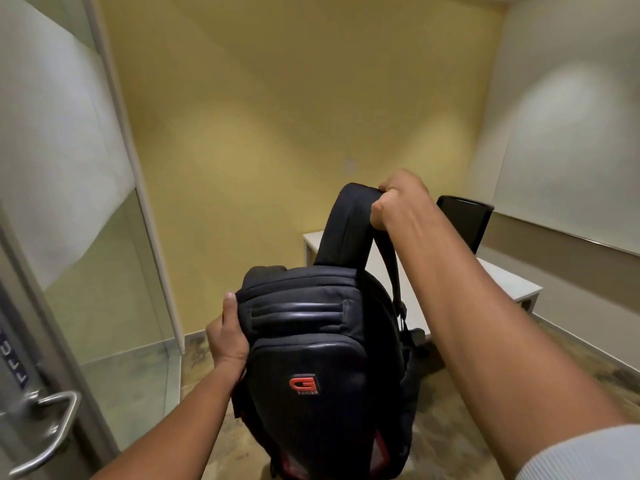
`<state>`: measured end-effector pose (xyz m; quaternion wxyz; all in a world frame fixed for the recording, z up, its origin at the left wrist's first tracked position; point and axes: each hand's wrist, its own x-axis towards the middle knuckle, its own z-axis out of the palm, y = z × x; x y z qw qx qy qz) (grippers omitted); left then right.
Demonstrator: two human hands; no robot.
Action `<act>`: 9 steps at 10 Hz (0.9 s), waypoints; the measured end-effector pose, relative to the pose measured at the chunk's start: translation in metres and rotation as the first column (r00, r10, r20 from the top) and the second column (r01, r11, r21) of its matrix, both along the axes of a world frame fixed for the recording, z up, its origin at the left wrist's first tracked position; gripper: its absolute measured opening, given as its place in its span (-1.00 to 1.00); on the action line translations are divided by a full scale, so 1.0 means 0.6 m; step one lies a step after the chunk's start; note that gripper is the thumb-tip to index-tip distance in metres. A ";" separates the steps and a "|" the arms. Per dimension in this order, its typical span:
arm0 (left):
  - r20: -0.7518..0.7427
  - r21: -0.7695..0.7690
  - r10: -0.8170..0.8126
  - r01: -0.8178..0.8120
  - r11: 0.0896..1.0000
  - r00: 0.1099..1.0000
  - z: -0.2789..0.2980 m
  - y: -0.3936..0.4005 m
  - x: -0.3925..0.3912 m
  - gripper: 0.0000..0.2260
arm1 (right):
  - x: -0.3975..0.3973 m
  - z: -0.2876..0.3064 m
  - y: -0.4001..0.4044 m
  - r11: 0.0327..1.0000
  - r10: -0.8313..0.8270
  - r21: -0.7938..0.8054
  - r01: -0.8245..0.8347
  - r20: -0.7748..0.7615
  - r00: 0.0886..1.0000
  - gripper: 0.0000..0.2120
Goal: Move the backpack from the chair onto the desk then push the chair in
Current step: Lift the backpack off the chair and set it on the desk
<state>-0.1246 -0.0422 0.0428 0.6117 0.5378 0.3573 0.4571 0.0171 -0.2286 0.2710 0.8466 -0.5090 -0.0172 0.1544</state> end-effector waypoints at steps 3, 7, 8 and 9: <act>0.160 -0.134 0.110 -0.089 0.987 0.981 0.115 0.042 0.020 -0.61 | 0.021 -0.008 0.024 0.990 0.070 -0.126 -0.058 0.094 0.993 -0.69; 0.210 -0.146 0.275 -0.248 0.958 0.938 0.281 0.114 -0.021 -0.68 | -0.032 -0.136 0.075 0.887 0.157 -0.462 0.015 0.332 0.930 -0.25; 0.180 -0.122 0.293 -0.274 0.954 0.939 0.304 0.121 -0.023 -0.68 | -0.042 -0.131 0.111 0.899 -0.027 -0.385 0.208 0.426 0.904 -0.35; 0.164 -0.090 0.290 -0.278 0.956 0.943 0.321 0.132 -0.027 -0.68 | -0.037 -0.117 0.142 0.833 -0.174 -0.371 0.410 0.528 0.831 -0.32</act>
